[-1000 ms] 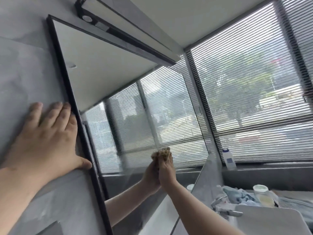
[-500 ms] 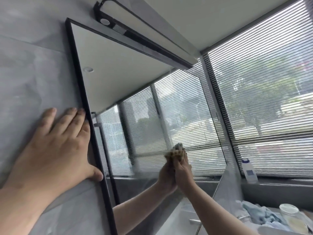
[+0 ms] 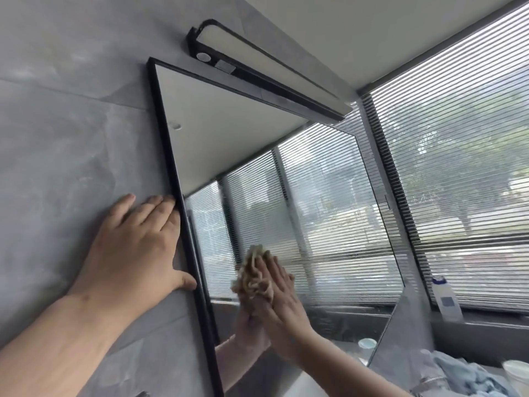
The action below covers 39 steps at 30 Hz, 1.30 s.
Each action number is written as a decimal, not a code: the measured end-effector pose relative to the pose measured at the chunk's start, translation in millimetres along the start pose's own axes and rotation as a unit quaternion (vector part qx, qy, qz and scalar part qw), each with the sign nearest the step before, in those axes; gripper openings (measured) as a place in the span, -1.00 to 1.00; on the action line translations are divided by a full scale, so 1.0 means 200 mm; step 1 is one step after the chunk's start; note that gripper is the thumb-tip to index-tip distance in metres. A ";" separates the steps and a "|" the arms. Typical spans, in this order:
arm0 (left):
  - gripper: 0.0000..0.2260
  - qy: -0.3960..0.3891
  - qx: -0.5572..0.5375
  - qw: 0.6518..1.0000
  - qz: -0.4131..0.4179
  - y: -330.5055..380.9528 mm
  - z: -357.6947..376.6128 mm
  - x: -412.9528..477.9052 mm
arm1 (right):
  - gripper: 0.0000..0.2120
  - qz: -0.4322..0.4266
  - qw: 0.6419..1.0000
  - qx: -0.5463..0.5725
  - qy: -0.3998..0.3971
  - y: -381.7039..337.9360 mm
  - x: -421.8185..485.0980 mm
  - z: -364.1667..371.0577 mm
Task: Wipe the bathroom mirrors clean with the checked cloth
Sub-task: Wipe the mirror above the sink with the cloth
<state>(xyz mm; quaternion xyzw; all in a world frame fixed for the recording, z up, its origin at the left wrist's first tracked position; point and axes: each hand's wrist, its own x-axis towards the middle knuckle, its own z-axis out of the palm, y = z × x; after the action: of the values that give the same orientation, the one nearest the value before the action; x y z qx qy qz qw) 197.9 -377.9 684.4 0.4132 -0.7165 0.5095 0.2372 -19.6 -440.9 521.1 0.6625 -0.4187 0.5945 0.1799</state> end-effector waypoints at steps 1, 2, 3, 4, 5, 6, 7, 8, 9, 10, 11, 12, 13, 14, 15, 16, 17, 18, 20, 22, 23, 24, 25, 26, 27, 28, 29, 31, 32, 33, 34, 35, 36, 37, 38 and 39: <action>0.01 0.009 -0.001 1.000 0.000 -0.01 -0.01 0.00 | -0.38 0.042 0.998 0.020 0.040 0.05 0.06 -0.01; -0.06 0.019 -0.004 1.000 0.002 -0.02 -0.02 0.00 | -0.38 0.079 0.991 0.044 0.094 0.12 0.13 0.00; -0.11 0.026 -0.008 1.000 0.005 -0.02 -0.02 0.00 | -0.42 0.124 0.979 0.081 0.143 0.21 0.18 0.00; -0.11 0.029 -0.010 0.999 0.009 -0.02 -0.02 0.00 | -0.47 0.178 0.960 0.134 0.167 0.31 0.22 -0.01; -0.11 0.029 -0.010 0.999 0.012 -0.02 -0.01 -0.01 | -0.49 0.221 0.944 0.172 0.175 0.40 0.25 -0.03; -0.11 0.030 -0.009 0.999 0.013 -0.02 -0.01 -0.01 | -0.48 0.245 0.938 0.187 0.156 0.49 0.28 -0.05; -0.10 0.030 -0.009 0.999 0.014 -0.02 0.00 -0.01 | -0.45 0.253 0.945 0.166 0.122 0.54 0.29 -0.09; -0.11 0.031 -0.010 0.999 0.013 -0.02 0.00 -0.01 | -0.44 0.258 0.951 0.144 0.091 0.62 0.31 -0.12; -0.11 0.034 -0.010 0.999 0.011 -0.02 0.00 -0.01 | -0.43 0.268 0.950 0.136 0.087 0.68 0.33 -0.14; -0.11 0.041 -0.008 0.999 0.009 -0.02 0.01 -0.01 | -0.43 0.289 0.941 0.150 0.097 0.76 0.34 -0.15; -0.11 0.048 -0.006 0.999 0.009 -0.03 0.01 0.00 | -0.43 0.312 0.928 0.171 0.112 0.82 0.36 -0.17; -0.12 0.053 -0.003 0.999 0.008 -0.02 0.01 0.00 | -0.44 0.337 0.913 0.193 0.121 0.89 0.37 -0.17; -0.12 0.054 -0.001 0.999 0.007 -0.02 0.02 -0.01 | -0.45 0.359 0.900 0.214 0.125 0.93 0.38 -0.18; -0.13 0.056 0.000 0.998 0.005 -0.02 0.02 -0.01 | -0.46 0.373 0.889 0.233 0.126 0.96 0.40 -0.18; -0.14 0.057 -0.001 0.998 0.003 -0.02 0.02 0.00 | -0.48 0.385 0.881 0.242 0.128 0.98 0.40 -0.19; -0.15 0.056 -0.002 0.998 0.000 -0.02 0.02 0.00 | -0.48 0.388 0.880 0.242 0.126 0.97 0.42 -0.19; -0.14 0.050 -0.003 0.999 -0.003 -0.02 0.01 0.00 | -0.48 0.381 0.887 0.234 0.118 0.92 0.41 -0.20; -0.11 0.045 -0.004 0.999 -0.004 -0.02 0.01 0.00 | -0.46 0.364 0.899 0.217 0.105 0.88 0.40 -0.20; -0.08 0.038 -0.009 0.999 -0.008 -0.01 0.00 0.00 | -0.37 0.313 0.932 0.160 0.083 0.72 0.38 -0.18; -0.09 0.035 -0.010 0.999 -0.008 -0.01 0.01 0.00 | -0.28 0.232 0.966 0.090 0.075 0.51 0.40 -0.18; -0.12 0.037 -0.009 0.999 -0.004 -0.02 0.01 0.00 | -0.30 0.191 0.978 0.051 0.074 0.41 0.42 -0.18; -0.13 0.040 -0.008 0.999 0.000 -0.02 0.02 0.00 | -0.31 0.156 0.985 0.027 0.070 0.33 0.44 -0.18; -0.12 0.040 -0.008 0.999 0.004 -0.03 0.02 0.00 | -0.31 0.145 0.987 0.032 0.058 0.30 0.48 -0.18; -0.10 0.039 -0.007 0.999 0.007 -0.03 0.02 0.00 | -0.31 0.142 0.988 0.046 0.051 0.29 0.51 -0.19; -0.10 0.038 -0.006 0.999 0.007 -0.03 0.02 0.00 | -0.31 0.150 0.985 0.064 0.056 0.32 0.54 -0.20; -0.10 0.037 -0.005 0.999 0.008 -0.03 0.02 0.00 | -0.32 0.160 0.982 0.081 0.064 0.37 0.56 -0.21; -0.10 0.033 -0.005 0.999 0.009 -0.03 0.02 0.00 | -0.35 0.190 0.972 0.115 0.070 0.43 0.58 -0.23; -0.09 0.029 -0.007 0.999 0.012 -0.03 0.02 0.00 | -0.45 0.265 0.941 0.195 0.081 0.57 0.57 -0.26; -0.09 0.030 -0.008 0.999 0.012 -0.03 0.02 0.00 | -0.52 0.289 0.926 0.228 0.088 0.62 0.55 -0.28; -0.09 0.033 -0.011 0.999 0.011 -0.03 0.02 0.00 | -0.60 0.313 0.911 0.248 0.102 0.67 0.53 -0.30; -0.10 0.037 -0.015 0.999 0.010 -0.03 0.02 0.00 | -0.67 0.330 0.900 0.259 0.120 0.71 0.49 -0.31; -0.10 0.043 -0.018 0.999 0.009 -0.03 0.02 0.00 | -0.74 0.352 0.887 0.264 0.139 0.75 0.44 -0.31; -0.11 0.051 -0.019 0.998 0.009 -0.03 0.02 0.00 | -0.81 0.365 0.876 0.273 0.156 0.79 0.39 -0.31; -0.11 0.060 -0.018 0.998 0.009 -0.03 0.03 0.00 | -0.86 0.380 0.866 0.280 0.167 0.86 0.35 -0.29; -0.11 0.064 -0.015 0.998 0.007 -0.03 0.03 0.01 | -0.87 0.385 0.853 0.297 0.188 0.92 0.32 -0.26; -0.11 0.061 -0.010 0.998 0.006 -0.03 0.03 0.01 | -0.79 0.397 0.837 0.309 0.214 1.00 0.31 -0.22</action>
<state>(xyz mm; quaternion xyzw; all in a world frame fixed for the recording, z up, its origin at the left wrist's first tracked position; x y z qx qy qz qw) 202.6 -385.2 686.9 0.3741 -0.7085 0.5279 0.2818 -205.7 -547.1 537.7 0.3172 -0.3912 0.8403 -0.2005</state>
